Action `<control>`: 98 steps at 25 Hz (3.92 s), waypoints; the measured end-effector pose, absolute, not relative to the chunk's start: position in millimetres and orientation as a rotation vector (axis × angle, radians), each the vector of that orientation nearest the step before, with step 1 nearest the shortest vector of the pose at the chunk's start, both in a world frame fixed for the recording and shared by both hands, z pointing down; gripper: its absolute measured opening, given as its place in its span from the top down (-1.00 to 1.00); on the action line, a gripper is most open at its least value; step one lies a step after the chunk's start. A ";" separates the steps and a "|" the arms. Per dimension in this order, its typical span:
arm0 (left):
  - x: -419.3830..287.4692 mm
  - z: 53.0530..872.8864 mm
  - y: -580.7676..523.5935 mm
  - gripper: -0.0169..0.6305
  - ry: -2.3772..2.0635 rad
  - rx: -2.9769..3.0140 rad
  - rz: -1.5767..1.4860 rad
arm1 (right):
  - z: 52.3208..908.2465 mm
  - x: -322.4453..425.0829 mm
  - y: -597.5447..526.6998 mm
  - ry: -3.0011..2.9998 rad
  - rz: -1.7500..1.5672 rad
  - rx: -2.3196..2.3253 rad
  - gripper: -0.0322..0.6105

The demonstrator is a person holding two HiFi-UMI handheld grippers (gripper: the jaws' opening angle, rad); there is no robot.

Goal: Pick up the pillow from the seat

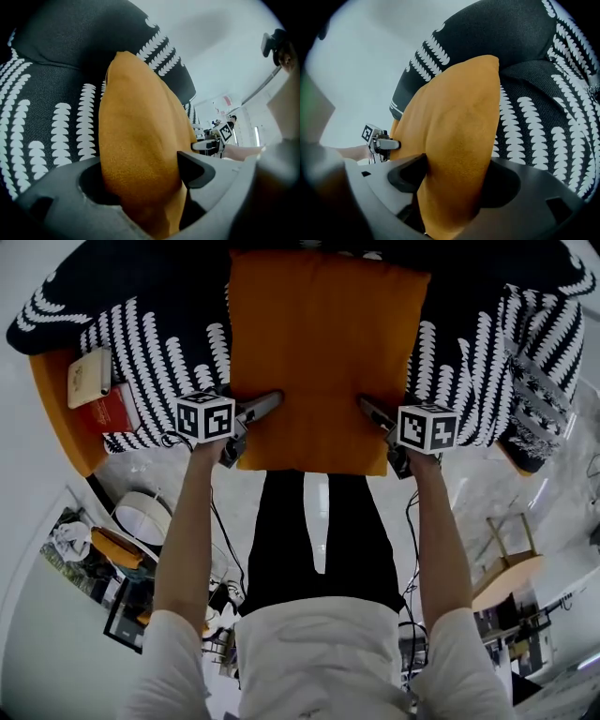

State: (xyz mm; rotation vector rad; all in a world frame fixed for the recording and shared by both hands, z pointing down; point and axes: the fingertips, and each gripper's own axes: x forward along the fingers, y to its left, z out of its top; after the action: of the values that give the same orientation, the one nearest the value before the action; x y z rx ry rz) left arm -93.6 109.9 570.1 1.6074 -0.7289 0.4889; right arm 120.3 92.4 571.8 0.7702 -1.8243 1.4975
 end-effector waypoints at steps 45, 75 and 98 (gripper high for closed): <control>-122.2 215.7 118.4 -0.11 -1.180 1.993 0.337 | 228.4 85.9 62.0 -2.377 1.021 0.737 -0.08; -311.7 82.5 173.5 -0.11 -1.399 2.200 0.119 | 77.4 -106.6 100.9 -2.619 0.563 0.718 -0.08; -374.4 72.9 206.2 -0.10 -1.423 2.252 0.142 | 76.1 -170.5 135.9 -2.631 0.539 0.770 0.00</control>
State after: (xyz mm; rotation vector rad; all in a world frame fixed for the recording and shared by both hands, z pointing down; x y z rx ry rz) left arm -374.4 206.2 72.9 2.2516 -1.4227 0.1425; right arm -170.5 135.9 76.1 0.7698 -2.6315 0.5392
